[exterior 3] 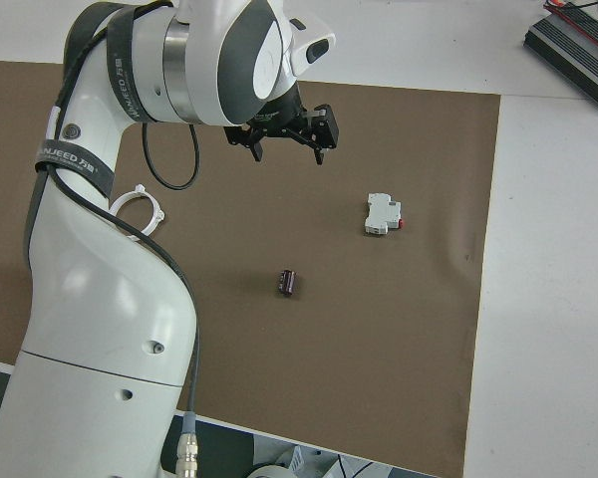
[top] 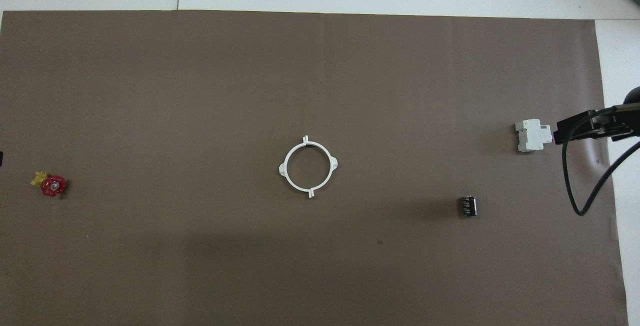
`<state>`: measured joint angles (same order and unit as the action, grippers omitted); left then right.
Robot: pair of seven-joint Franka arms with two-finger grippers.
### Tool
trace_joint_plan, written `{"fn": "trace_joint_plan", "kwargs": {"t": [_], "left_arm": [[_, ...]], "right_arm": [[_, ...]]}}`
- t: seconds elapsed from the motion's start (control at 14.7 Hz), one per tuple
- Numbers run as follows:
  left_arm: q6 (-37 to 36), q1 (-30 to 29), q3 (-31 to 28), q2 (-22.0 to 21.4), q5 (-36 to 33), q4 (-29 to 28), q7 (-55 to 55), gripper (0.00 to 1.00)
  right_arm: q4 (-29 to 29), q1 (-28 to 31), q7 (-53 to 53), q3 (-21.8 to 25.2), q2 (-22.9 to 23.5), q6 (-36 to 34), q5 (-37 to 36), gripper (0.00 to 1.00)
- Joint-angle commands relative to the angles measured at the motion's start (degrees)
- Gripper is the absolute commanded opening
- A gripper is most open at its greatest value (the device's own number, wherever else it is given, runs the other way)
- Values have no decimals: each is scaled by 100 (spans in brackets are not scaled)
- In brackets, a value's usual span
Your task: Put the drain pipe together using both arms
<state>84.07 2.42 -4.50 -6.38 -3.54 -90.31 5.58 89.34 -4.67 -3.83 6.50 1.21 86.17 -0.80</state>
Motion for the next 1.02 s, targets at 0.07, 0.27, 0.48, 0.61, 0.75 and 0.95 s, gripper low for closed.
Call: {"fn": "trace_joint_plan", "kwargs": {"t": [0.07,0.27,0.48,0.61,0.75,0.95], "left_arm": [[391,-84,46,373,126,-268,4,100],[304,-145,37,575,249,-145,4,100],[251,-154,37,559,240,-180,4,100],[250,-242,37,559,240,-206,-5,100],[268,-242,46,559,240,-197,4,100],[321,-242,46,559,240,-198,39,100]], "right_arm": [[57,80,14,-43,-68,67,124,100],[57,80,6,-43,-68,67,124,100],[57,80,14,-43,-68,67,124,100],[57,80,14,-43,-68,67,124,100],[57,80,6,-52,-68,58,124,100],[66,97,-20,-52,-68,111,124,100]]}}
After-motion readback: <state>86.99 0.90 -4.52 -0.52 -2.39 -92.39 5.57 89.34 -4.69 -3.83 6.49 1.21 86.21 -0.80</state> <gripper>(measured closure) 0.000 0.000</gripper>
